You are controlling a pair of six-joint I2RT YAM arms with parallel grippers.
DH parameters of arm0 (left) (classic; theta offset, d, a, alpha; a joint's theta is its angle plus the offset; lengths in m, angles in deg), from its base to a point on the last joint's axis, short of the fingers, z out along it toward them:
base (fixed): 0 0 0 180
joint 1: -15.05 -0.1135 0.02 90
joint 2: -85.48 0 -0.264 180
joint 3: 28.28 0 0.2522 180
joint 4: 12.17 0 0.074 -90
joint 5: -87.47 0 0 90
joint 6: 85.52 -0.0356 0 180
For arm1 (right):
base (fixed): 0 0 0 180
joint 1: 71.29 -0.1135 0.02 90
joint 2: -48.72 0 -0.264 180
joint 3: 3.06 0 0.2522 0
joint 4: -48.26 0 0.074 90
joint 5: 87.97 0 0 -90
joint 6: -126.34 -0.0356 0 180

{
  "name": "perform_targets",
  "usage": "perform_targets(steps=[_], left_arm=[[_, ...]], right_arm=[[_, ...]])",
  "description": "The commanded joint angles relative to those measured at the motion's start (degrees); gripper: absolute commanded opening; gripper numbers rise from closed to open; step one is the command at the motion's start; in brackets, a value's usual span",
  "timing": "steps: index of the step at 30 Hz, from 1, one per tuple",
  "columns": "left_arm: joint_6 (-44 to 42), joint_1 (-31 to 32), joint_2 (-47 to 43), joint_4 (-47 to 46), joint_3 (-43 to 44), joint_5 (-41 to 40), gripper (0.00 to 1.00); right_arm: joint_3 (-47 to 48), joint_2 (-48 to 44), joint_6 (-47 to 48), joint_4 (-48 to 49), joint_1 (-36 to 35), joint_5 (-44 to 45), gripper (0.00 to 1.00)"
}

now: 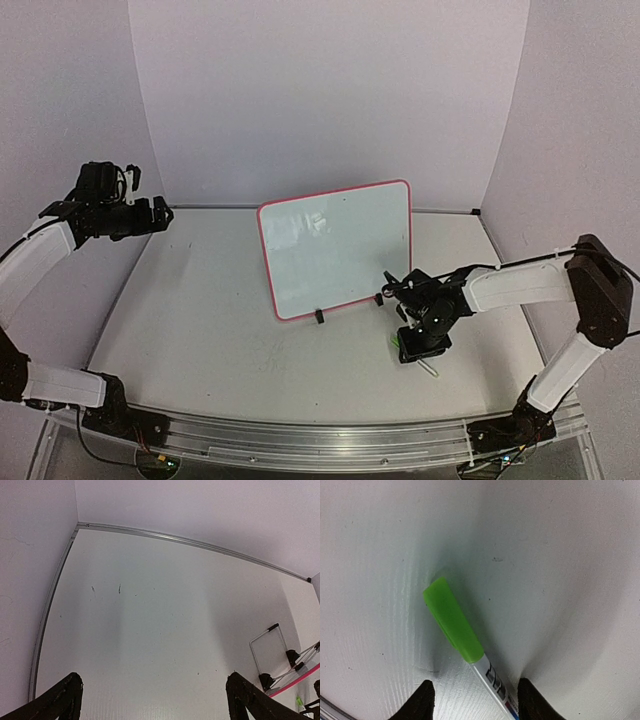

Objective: Write a sentence on the whiteboard
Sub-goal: Pick up the whiteboard marker from the center of the board, then pass from the right arm to the left

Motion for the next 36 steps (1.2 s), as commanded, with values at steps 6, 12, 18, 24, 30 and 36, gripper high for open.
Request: perform_targets(steps=[6,12,18,24,30,36], left_arm=[[0.7,0.2,-0.2,-1.1,0.2,1.3,0.99],[6.0,0.3,-0.5,-0.7,-1.3,6.0,0.99],[13.1,3.9,-4.9,0.2,-8.3,6.8,0.99],[18.5,14.4,-7.7,1.4,-13.4,9.5,0.98],[21.7,25.4,-11.5,-2.5,-17.5,15.3,0.94],[23.1,35.5,-11.1,-5.5,-17.7,17.9,0.94]], right_arm=[[2.5,3.1,-0.2,-3.0,-3.8,6.3,0.19],[3.6,3.2,0.9,-2.6,-6.1,9.9,0.01],[3.4,-2.6,3.8,-0.5,-7.2,8.8,0.00],[4.8,-10.3,8.0,1.6,-10.6,3.4,0.00],[9.2,-12.4,9.5,5.1,-15.5,-0.2,0.00],[16.4,-8.5,12.0,5.3,-19.7,-1.7,0.00]])
